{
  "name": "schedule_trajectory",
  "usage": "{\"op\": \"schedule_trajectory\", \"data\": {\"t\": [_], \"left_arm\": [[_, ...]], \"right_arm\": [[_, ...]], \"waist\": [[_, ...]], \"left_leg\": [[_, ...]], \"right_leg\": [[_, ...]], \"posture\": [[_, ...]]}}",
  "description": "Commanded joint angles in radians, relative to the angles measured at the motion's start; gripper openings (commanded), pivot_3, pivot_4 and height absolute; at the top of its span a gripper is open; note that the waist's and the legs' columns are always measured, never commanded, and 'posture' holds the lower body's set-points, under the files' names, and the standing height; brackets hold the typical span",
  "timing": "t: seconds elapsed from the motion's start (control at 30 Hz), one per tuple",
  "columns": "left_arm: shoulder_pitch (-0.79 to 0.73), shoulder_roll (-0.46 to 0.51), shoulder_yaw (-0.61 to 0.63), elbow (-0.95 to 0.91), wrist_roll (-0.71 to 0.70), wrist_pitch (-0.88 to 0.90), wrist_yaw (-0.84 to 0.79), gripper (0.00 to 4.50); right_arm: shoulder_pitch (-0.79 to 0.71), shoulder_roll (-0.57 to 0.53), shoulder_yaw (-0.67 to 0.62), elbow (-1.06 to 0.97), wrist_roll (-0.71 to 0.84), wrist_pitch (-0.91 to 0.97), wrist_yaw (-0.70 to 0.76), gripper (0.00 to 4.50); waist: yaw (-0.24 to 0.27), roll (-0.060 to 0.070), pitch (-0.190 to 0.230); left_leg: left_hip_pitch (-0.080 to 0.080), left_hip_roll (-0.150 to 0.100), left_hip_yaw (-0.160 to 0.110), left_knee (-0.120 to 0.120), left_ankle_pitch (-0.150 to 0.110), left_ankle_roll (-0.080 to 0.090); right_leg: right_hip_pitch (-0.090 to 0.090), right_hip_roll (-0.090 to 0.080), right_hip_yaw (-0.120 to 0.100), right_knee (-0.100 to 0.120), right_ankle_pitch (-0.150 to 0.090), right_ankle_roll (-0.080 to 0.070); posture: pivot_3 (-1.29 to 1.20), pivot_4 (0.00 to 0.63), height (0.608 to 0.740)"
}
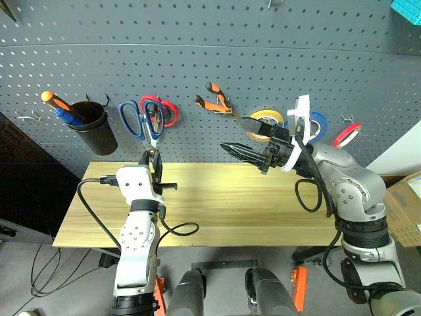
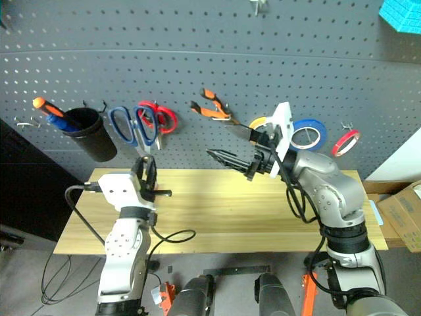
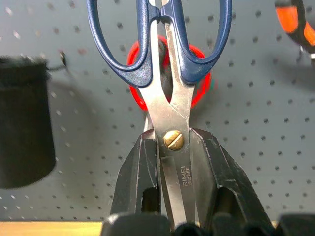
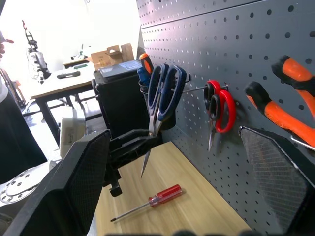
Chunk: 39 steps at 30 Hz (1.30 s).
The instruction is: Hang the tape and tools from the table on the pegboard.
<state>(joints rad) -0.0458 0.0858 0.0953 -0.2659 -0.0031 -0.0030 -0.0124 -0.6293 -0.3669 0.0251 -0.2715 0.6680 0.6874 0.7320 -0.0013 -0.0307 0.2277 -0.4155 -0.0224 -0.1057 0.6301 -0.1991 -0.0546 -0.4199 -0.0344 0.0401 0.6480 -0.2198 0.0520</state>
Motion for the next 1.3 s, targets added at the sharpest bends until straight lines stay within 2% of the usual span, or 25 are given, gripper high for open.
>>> {"op": "schedule_trajectory", "data": {"t": [0.03,0.33,1.03,1.3], "left_arm": [[-0.020,0.010,-0.003,-0.025,-0.009,0.005,-0.013,0.52],[-0.045,0.004,-0.017,-0.010,-0.004,0.050,-0.011,0.52],[-0.153,0.065,-0.002,0.130,0.002,0.074,-0.029,0.52],[-0.146,0.065,-0.001,0.120,-0.021,0.066,-0.045,3.22]], "right_arm": [[-0.007,-0.001,-0.004,-0.043,0.002,-0.015,-0.007,4.50],[0.004,-0.004,-0.006,-0.056,0.008,-0.010,-0.020,4.50],[-0.008,-0.003,-0.012,-0.053,0.019,0.002,-0.030,4.50],[-0.005,-0.007,-0.013,-0.051,0.019,0.003,-0.031,4.50]], "waist": [[0.000,0.000,0.000],[0.000,0.000,0.000],[-0.001,0.000,0.000],[-0.002,0.000,0.000]], "left_leg": [[0.000,0.000,0.000,0.000,0.000,0.000],[0.000,0.000,0.000,0.000,0.000,0.000],[0.000,0.000,0.000,0.000,0.000,0.000],[0.000,0.000,0.000,0.000,0.000,0.000]], "right_leg": [[0.000,0.000,0.000,0.000,0.000,0.000],[0.000,0.000,0.000,0.000,0.000,0.000],[0.000,0.000,0.000,0.000,0.000,0.000],[0.000,0.000,0.000,0.000,0.000,0.000]], "posture": [[0.05,0.167,0.740],[0.04,0.177,0.740],[0.03,0.186,0.740],[0.03,0.187,0.740]]}}
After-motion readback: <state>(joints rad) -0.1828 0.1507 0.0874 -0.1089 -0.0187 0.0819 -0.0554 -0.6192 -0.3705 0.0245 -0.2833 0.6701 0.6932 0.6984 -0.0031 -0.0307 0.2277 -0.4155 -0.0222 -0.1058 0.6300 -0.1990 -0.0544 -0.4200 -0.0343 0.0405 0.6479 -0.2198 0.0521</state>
